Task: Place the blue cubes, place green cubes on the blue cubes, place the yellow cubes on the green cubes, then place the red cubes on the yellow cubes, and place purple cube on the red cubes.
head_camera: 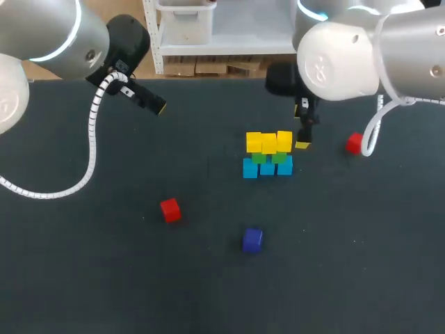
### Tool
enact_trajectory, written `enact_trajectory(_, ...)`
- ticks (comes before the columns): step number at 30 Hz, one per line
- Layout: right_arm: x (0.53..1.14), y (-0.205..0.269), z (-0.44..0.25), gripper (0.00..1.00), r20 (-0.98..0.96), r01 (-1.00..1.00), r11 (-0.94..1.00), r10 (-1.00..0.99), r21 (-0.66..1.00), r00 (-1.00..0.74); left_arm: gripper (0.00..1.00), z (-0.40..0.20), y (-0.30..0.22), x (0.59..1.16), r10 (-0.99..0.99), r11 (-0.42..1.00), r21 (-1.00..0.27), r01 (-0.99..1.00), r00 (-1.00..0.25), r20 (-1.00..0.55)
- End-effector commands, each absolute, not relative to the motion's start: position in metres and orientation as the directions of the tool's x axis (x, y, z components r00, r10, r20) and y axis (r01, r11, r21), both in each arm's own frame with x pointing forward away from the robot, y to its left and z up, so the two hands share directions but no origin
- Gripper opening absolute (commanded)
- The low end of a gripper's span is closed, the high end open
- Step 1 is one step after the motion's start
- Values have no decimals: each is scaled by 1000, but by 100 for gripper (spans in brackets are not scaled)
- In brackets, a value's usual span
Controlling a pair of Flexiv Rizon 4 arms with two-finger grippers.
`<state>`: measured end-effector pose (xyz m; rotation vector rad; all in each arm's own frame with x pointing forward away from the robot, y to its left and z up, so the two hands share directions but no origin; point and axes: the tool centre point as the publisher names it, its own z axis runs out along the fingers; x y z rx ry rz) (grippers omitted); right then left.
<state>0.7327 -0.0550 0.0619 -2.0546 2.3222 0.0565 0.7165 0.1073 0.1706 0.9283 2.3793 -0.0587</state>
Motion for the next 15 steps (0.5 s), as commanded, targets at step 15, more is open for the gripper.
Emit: enact_trajectory(15,753,-132,45,100,21,-892,451,-892,14,-451,100,171,109,717,608,755,160,636,-588,-533)
